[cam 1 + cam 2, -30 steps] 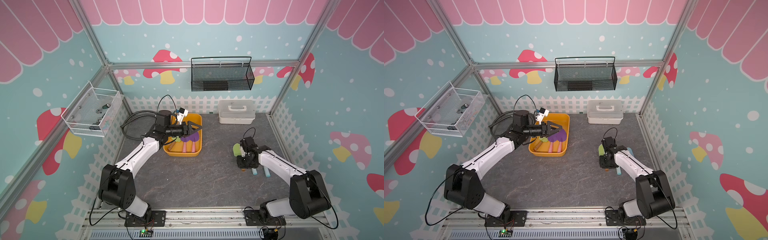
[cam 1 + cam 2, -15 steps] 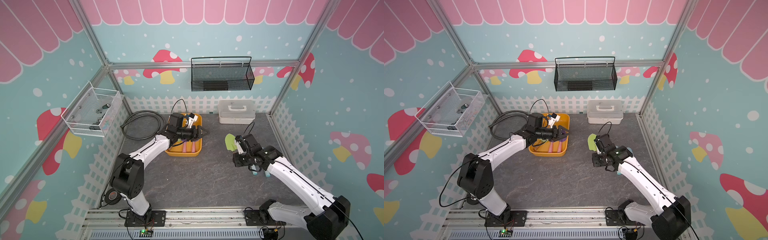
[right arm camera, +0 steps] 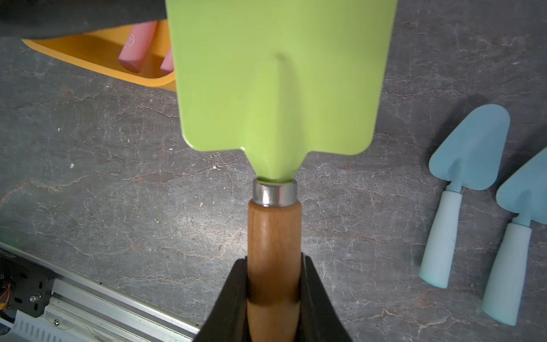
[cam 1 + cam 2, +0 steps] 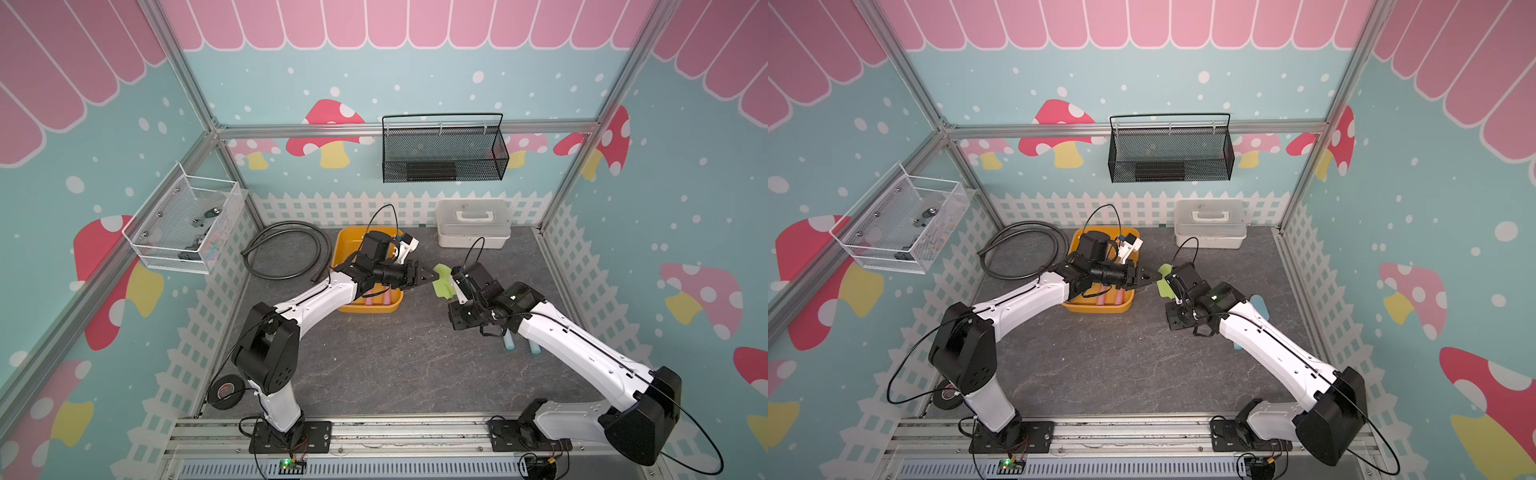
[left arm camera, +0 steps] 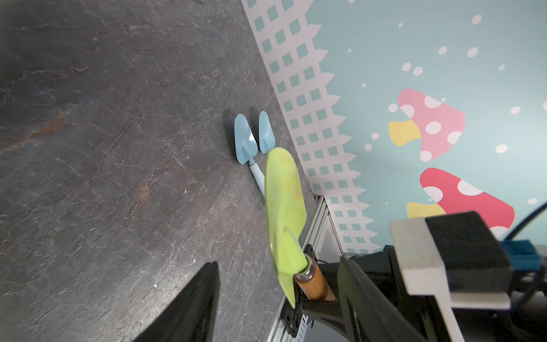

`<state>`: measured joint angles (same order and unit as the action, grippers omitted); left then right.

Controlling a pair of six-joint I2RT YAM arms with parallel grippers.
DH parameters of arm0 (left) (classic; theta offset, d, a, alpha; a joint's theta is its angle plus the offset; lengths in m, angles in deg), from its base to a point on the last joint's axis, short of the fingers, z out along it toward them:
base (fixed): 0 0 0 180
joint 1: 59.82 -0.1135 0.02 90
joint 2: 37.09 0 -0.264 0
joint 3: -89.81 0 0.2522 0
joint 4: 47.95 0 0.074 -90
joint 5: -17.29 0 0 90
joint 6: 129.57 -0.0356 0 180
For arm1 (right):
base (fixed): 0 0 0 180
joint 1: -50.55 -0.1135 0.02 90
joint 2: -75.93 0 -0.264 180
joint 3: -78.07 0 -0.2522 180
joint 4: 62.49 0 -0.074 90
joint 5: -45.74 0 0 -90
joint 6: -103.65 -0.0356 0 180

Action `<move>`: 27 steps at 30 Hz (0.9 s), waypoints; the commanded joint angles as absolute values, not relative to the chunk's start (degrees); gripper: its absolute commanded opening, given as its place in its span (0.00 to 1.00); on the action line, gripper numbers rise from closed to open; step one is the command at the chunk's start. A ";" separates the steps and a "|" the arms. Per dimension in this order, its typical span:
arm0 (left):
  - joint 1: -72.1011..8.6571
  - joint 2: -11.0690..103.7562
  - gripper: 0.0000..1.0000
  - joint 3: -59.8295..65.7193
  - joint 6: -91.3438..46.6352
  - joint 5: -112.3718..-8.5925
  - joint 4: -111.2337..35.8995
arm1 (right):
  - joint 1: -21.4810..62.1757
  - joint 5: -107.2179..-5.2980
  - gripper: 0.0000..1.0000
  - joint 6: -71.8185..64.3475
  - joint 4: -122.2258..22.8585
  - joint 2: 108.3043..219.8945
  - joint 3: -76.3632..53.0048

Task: Put the shovel into the storage box
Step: Pick up the shovel from the center of the board.

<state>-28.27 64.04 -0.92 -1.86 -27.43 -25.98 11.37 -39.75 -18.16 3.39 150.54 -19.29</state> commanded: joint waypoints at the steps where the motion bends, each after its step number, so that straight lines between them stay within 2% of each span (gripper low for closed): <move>1: -27.66 64.96 0.55 -2.20 -2.60 -28.51 -26.33 | 10.54 -38.46 0.00 -18.47 2.24 151.18 -16.79; 4: -27.54 65.13 0.47 -1.29 -1.65 -28.24 -28.28 | 10.14 -38.38 0.00 -18.52 2.16 151.55 -15.81; 9: -27.48 64.96 0.43 0.70 1.62 -28.37 -34.40 | 9.77 -38.61 0.00 -18.69 2.15 151.56 -15.22; 13: -27.49 64.89 0.26 1.47 3.76 -28.24 -37.66 | 9.68 -38.40 0.00 -18.73 2.24 151.50 -15.15; 17: -27.48 64.69 0.16 1.91 3.93 -28.41 -37.89 | 9.59 -38.14 0.00 -18.78 2.24 151.54 -15.18; 21: -27.54 64.52 0.00 2.38 3.93 -28.49 -37.57 | 9.50 -38.23 0.00 -18.78 2.16 151.71 -15.04; 25: -27.49 64.52 0.00 2.74 4.29 -28.29 -38.18 | 9.48 -38.13 0.00 -18.53 2.07 151.97 -14.78; 27: -27.50 64.43 0.00 3.01 4.50 -28.07 -38.76 | 9.46 -38.11 0.05 -18.35 2.07 152.47 -14.50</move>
<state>-27.79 64.32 1.64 6.55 -28.24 -37.10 9.88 -38.26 -18.36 2.95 151.96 -16.49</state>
